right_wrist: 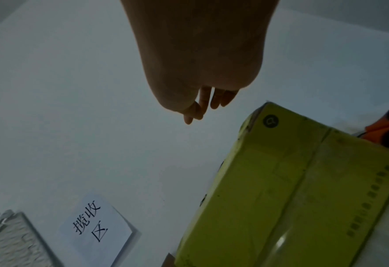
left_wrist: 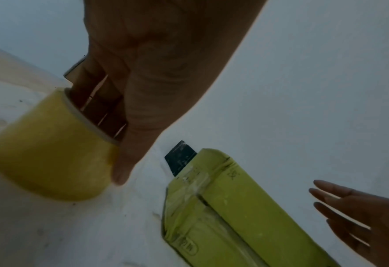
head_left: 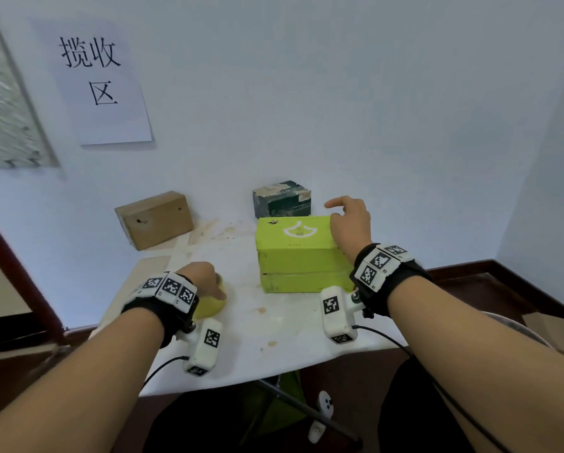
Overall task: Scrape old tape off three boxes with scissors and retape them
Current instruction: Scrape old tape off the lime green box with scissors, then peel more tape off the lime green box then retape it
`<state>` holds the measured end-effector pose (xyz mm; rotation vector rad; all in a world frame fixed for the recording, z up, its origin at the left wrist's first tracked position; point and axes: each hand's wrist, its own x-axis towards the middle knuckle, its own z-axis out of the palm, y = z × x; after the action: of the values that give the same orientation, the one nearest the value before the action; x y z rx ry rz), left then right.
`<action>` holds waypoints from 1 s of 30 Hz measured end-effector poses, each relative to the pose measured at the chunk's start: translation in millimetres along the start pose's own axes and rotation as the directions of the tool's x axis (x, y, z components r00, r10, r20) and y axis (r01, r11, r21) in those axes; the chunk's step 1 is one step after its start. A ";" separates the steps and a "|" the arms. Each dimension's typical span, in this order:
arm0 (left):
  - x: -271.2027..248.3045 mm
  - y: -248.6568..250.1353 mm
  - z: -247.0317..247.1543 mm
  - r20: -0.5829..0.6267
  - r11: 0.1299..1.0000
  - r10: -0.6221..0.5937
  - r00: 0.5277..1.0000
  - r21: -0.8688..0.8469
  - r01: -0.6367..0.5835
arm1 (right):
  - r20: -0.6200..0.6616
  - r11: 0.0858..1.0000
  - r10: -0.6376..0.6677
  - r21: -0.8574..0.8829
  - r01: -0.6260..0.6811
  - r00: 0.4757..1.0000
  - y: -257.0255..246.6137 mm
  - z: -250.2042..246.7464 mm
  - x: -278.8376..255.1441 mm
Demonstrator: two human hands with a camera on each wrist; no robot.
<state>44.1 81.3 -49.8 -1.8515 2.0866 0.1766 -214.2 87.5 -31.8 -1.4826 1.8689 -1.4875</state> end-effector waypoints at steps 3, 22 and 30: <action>-7.1 -3.4 -5.4 0.086 0.998 0.056 0.995 0.024 -0.059 | -0.015 0.998 -0.014 0.064 0.015 1.000 -7.7 0.0 -1.2; -44.6 25.2 -91.9 -0.579 0.247 0.232 0.782 -0.742 -0.623 | 0.412 0.916 -0.252 0.393 0.079 0.876 -75.0 -3.9 -0.7; -42.3 52.8 -95.0 -0.580 0.216 0.280 0.765 -0.738 -0.639 | 0.143 0.887 -0.240 0.433 0.158 0.960 -66.7 -18.7 3.9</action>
<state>-20.2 98.3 45.9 -1.5911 3.1404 1.6567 -196.0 99.5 34.0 -1.5703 1.2141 -1.6394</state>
